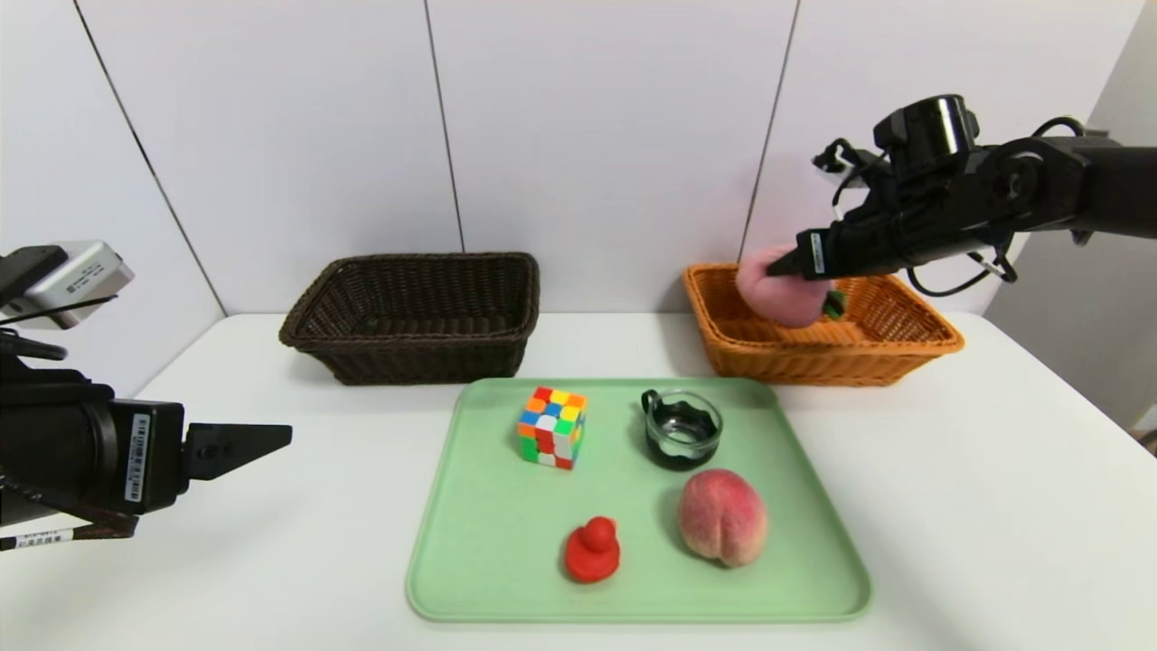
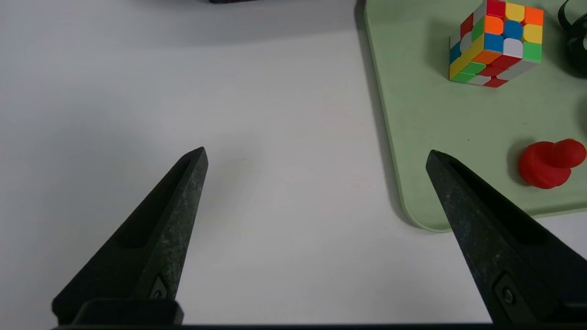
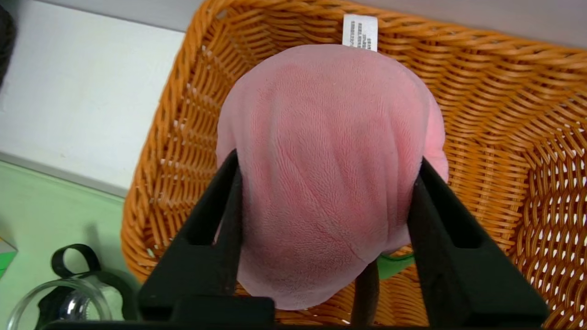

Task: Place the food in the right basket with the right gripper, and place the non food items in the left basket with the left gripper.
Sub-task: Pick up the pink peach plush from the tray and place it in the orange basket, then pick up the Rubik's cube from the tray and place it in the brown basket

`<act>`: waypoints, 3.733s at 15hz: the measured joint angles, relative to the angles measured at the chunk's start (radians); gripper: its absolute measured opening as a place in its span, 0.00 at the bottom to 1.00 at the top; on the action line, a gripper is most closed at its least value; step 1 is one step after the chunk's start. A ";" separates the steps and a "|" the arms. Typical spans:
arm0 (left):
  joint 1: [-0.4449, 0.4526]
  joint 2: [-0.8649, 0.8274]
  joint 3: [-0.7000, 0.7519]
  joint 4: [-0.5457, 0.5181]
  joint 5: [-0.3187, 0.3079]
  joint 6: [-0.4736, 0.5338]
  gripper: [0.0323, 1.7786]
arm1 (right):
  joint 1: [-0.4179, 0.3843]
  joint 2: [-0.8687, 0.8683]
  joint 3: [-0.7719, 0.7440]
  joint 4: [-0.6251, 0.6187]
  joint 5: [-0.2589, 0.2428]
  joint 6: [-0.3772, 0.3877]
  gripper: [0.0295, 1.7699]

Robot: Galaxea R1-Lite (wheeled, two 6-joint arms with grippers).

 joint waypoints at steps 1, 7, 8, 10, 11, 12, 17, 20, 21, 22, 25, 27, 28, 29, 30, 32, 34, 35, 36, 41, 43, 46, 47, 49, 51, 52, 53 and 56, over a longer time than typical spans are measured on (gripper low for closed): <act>0.000 0.000 0.000 0.000 0.000 0.000 0.95 | -0.001 0.008 0.002 0.000 0.000 0.000 0.64; 0.000 -0.001 -0.001 -0.006 -0.001 -0.001 0.95 | -0.007 0.023 0.001 0.011 0.003 -0.014 0.82; 0.000 -0.001 -0.001 -0.006 0.000 -0.001 0.95 | -0.009 0.021 0.000 0.020 0.003 -0.016 0.84; 0.000 -0.001 -0.001 -0.007 0.000 -0.001 0.95 | -0.013 0.014 -0.003 0.023 0.002 -0.019 0.87; 0.000 -0.001 -0.001 -0.008 -0.001 -0.001 0.95 | -0.015 0.008 -0.003 0.023 0.002 -0.019 0.88; 0.000 -0.001 -0.001 -0.008 0.000 -0.001 0.95 | -0.017 -0.001 -0.002 0.027 0.003 -0.019 0.89; 0.000 0.000 -0.002 -0.031 -0.003 0.000 0.95 | -0.017 -0.105 0.000 0.123 0.004 -0.013 0.93; -0.001 0.010 -0.007 -0.067 -0.012 0.003 0.95 | -0.007 -0.222 0.022 0.234 0.006 -0.011 0.94; -0.001 0.019 -0.013 -0.069 -0.017 0.003 0.95 | 0.000 -0.266 0.043 0.266 0.005 -0.011 0.94; -0.001 0.030 -0.020 -0.070 -0.029 0.003 0.95 | 0.007 -0.316 0.071 0.295 0.005 -0.011 0.94; -0.004 0.070 -0.054 -0.082 -0.098 0.003 0.95 | 0.033 -0.465 0.164 0.356 0.005 -0.009 0.95; -0.010 0.091 -0.069 -0.084 -0.117 0.005 0.95 | 0.053 -0.552 0.237 0.372 0.004 -0.004 0.96; -0.017 0.099 -0.074 -0.084 -0.118 0.007 0.95 | 0.061 -0.586 0.269 0.373 0.005 0.004 0.96; -0.024 0.103 -0.077 -0.084 -0.118 0.008 0.95 | 0.068 -0.617 0.298 0.374 0.005 0.009 0.96; -0.030 0.105 -0.078 -0.084 -0.118 0.008 0.95 | 0.070 -0.645 0.327 0.374 0.006 0.010 0.96; -0.039 0.104 -0.073 -0.080 -0.118 0.008 0.95 | 0.079 -0.700 0.387 0.375 0.017 0.010 0.96; -0.051 0.100 -0.070 -0.077 -0.118 0.008 0.95 | 0.082 -0.753 0.447 0.375 0.040 0.010 0.96; -0.062 0.100 -0.069 -0.078 -0.118 0.008 0.95 | 0.083 -0.777 0.478 0.374 0.052 0.010 0.96; -0.077 0.101 -0.069 -0.080 -0.118 0.009 0.95 | 0.083 -0.799 0.507 0.373 0.062 0.009 0.96; -0.167 0.191 -0.142 -0.082 -0.120 0.148 0.95 | 0.084 -0.856 0.565 0.370 0.095 0.010 0.96; -0.183 0.255 -0.227 -0.075 -0.146 0.224 0.95 | 0.084 -0.863 0.570 0.369 0.121 0.011 0.96; -0.204 0.361 -0.370 -0.034 -0.206 0.303 0.95 | 0.084 -0.866 0.584 0.370 0.127 0.011 0.96; -0.214 0.394 -0.417 -0.002 -0.223 0.322 0.95 | 0.084 -0.867 0.589 0.369 0.130 0.011 0.96; -0.241 0.463 -0.511 0.060 -0.238 0.343 0.95 | 0.084 -0.867 0.600 0.368 0.135 0.013 0.96; -0.262 0.533 -0.595 0.099 -0.242 0.378 0.95 | 0.084 -0.873 0.614 0.366 0.148 0.013 0.96; -0.268 0.567 -0.632 0.114 -0.242 0.399 0.95 | 0.084 -0.876 0.619 0.365 0.161 0.013 0.96; -0.273 0.602 -0.673 0.121 -0.243 0.415 0.95 | 0.084 -0.878 0.621 0.363 0.174 0.013 0.96; -0.280 0.696 -0.788 0.180 -0.243 0.497 0.95 | 0.084 -0.880 0.629 0.361 0.185 0.013 0.96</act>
